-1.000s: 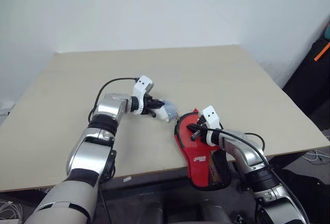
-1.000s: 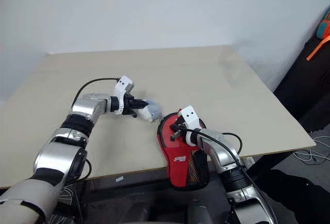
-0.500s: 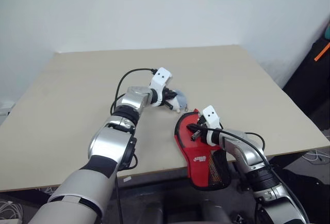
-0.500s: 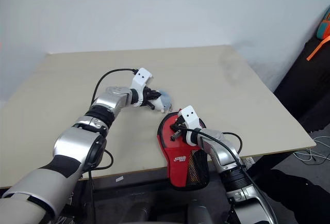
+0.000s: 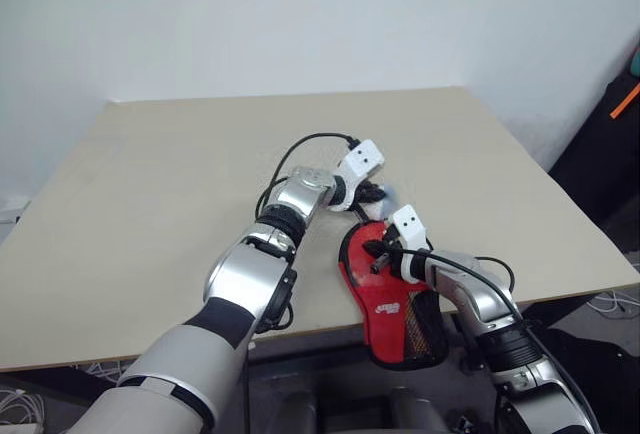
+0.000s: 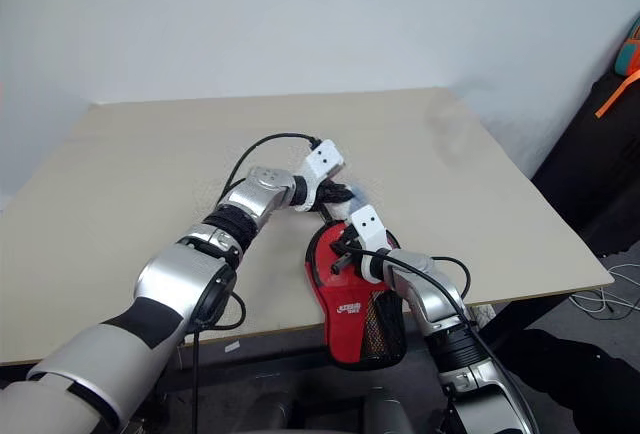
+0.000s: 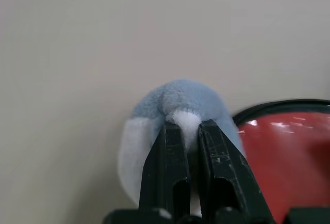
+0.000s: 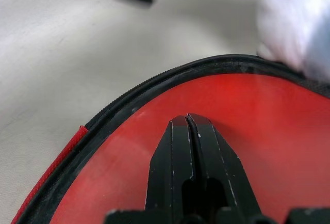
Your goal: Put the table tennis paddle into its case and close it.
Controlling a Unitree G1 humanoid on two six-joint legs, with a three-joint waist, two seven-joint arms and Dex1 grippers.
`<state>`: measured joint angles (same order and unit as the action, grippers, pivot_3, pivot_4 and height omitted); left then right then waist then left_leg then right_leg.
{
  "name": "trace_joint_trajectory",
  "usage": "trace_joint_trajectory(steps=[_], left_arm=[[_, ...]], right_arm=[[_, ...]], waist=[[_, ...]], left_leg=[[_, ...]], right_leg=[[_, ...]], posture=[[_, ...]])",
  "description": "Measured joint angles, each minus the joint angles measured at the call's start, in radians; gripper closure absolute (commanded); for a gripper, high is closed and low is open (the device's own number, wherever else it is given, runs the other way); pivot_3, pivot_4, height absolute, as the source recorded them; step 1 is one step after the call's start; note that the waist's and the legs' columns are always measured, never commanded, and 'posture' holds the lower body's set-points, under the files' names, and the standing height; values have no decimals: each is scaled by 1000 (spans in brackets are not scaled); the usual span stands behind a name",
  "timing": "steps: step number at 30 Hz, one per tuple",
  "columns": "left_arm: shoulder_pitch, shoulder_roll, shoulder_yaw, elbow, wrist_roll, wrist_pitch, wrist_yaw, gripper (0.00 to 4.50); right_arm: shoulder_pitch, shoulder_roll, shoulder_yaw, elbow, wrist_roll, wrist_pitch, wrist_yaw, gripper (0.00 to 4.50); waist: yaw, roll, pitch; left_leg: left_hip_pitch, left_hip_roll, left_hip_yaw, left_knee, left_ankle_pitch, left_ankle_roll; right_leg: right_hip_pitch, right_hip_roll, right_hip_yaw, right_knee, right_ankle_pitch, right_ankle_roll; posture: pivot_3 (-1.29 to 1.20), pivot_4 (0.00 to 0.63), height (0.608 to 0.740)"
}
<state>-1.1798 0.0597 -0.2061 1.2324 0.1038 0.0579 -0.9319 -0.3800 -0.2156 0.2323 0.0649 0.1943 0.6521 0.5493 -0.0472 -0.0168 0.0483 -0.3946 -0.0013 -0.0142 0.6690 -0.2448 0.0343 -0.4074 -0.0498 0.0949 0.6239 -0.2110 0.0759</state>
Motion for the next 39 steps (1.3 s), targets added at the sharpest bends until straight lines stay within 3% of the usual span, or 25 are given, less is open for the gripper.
trace_joint_trajectory(steps=[6, 9, 16, 27, 33, 38, 39], left_arm=[[48, 3, -32, -49, 20, -28, -105, 4473], [49, 2, -34, -58, 23, -25, -112, 3726], [54, -8, -27, -97, 13, -6, -126, 1281], [64, 65, 6, -120, 1, 7, -72, 1281], [8, 71, 95, -57, -24, -1, 88, 1281], [-61, 74, 181, -51, -86, 14, 126, 1281], [-72, 82, 198, -51, -100, 22, 127, 1449]], right_arm=[[2, 0, 1, -1, -1, 1, -1, 4500], [2, 0, 1, -2, -1, 1, -1, 4500], [5, 0, 10, -8, -4, 1, 0, 4500], [5, -1, 14, -10, -9, 1, 7, 4500], [3, 0, 18, -10, -11, 1, 20, 4500], [2, 1, 25, -11, -11, 1, 23, 4500], [2, 1, 28, -13, -11, 2, 25, 4500]], waist=[[1, 0, -1], [1, 0, -1], [-1, -1, -1], [-2, 0, -1], [-1, 0, -1], [-1, 0, -1], [-2, 0, -1]], left_leg=[[0, 0, -1, 0, 0, 0], [0, 0, -1, 0, 0, 0], [1, 0, -1, 0, 0, 0], [1, 0, -1, 0, 0, 0], [1, 0, -1, 0, 0, 0], [1, 0, -1, 0, 0, 0], [1, 0, -1, 0, 0, 0]], right_leg=[[1, 0, 0, 0, 0, 0], [1, 0, 0, 0, 0, 0], [1, 0, 0, 0, 0, 0], [1, 0, 0, 1, 0, 0], [0, 0, 0, 1, 0, 0], [1, 0, 0, 1, 0, 0], [0, 0, 0, 1, 0, 0]], posture=[[0, 0, 740], [0, 0, 740], [0, 0, 740], [0, 0, 740], [0, 0, 740], [0, 0, 740], [0, 0, 740]])
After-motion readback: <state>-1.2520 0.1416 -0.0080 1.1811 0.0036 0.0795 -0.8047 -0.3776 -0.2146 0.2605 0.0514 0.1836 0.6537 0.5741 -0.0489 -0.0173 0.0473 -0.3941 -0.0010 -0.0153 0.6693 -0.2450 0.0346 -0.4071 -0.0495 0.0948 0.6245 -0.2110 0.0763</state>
